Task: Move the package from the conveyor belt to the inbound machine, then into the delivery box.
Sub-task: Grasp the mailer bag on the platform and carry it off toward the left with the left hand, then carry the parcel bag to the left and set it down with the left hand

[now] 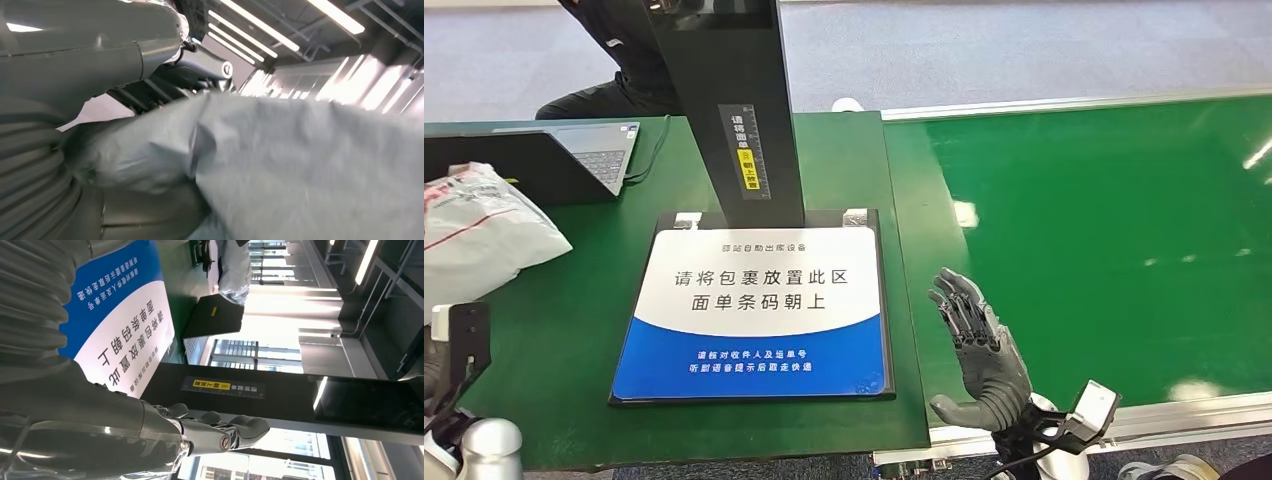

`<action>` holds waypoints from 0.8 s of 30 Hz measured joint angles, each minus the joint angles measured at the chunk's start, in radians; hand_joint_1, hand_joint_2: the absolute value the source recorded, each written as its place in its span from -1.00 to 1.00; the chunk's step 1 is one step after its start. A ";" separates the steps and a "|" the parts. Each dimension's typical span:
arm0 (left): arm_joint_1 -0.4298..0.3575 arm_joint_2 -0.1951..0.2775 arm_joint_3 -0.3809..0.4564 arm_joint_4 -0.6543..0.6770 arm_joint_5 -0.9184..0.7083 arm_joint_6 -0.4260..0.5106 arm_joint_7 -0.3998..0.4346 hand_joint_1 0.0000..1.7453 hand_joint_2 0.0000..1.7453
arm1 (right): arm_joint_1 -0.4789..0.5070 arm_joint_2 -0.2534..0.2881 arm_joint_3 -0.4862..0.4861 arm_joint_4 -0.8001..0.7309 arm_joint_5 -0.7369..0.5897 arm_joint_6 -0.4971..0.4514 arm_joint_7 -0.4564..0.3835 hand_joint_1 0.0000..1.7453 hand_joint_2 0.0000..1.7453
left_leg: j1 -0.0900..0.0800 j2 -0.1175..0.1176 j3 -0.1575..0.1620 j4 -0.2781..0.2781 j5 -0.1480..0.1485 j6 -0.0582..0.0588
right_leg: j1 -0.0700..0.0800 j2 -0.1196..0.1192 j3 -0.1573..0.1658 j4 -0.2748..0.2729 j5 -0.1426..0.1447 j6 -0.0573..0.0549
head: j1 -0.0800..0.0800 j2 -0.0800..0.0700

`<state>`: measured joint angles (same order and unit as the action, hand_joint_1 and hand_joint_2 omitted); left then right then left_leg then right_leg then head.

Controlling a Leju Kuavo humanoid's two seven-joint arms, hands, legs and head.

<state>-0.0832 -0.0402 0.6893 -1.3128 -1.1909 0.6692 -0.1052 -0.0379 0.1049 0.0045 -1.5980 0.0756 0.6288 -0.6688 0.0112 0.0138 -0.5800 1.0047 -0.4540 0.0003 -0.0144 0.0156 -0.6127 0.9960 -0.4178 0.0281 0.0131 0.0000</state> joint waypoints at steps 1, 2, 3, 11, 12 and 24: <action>-0.002 0.000 -0.004 0.002 -0.002 -0.010 0.010 -1.00 1.00 | 0.000 0.000 0.000 0.000 0.003 0.000 -0.001 -1.00 1.00 | 0.000 0.000 0.000 0.000 0.000 0.000 | 0.000 0.000 0.000 0.000 0.000 0.000 | 0.000 0.000; -0.004 0.000 -0.011 0.004 -0.004 -0.018 0.021 -1.00 1.00 | 0.000 0.000 0.000 0.000 0.007 0.000 -0.003 -1.00 1.00 | 0.000 0.000 0.000 0.000 0.000 0.000 | 0.000 0.000 0.000 0.000 0.000 0.000 | 0.000 0.000; -0.005 0.000 -0.018 0.007 -0.007 -0.024 0.029 -1.00 1.00 | 0.000 0.001 0.000 0.000 0.010 0.000 -0.004 -1.00 1.00 | 0.000 0.000 0.000 0.000 0.000 0.000 | 0.000 0.000 0.000 0.000 0.000 0.000 | 0.000 0.000; -0.007 -0.013 -0.084 0.018 0.042 -0.009 0.004 -1.00 1.00 | -0.001 0.009 0.000 0.000 0.025 -0.002 0.014 -1.00 1.00 | 0.000 0.000 0.000 0.000 0.000 0.000 | 0.000 0.000 0.000 0.000 0.000 0.000 | 0.000 0.000; -0.007 -0.017 -0.095 0.018 0.064 0.000 -0.015 -1.00 1.00 | -0.002 0.010 0.001 0.000 0.027 -0.003 0.016 -1.00 1.00 | 0.000 0.000 0.000 0.000 0.000 0.000 | 0.000 0.000 0.000 0.000 0.000 0.000 | 0.000 0.000; 0.002 -0.124 -0.312 0.011 0.680 -0.337 -0.420 -1.00 1.00 | -0.029 0.011 0.017 0.018 0.028 -0.009 0.023 -1.00 1.00 | -0.001 0.000 0.000 0.000 0.000 0.000 | -0.001 0.000 0.001 0.000 0.001 0.001 | 0.000 0.000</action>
<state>-0.0816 -0.1640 0.3775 -1.3018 -0.5112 0.3321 -0.5252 -0.0672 0.1156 0.0213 -1.5797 0.1039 0.6199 -0.6462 0.0107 0.0139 -0.5803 1.0049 -0.4541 0.0005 -0.0152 0.0155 -0.6122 0.9958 -0.4168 0.0287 0.0134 0.0000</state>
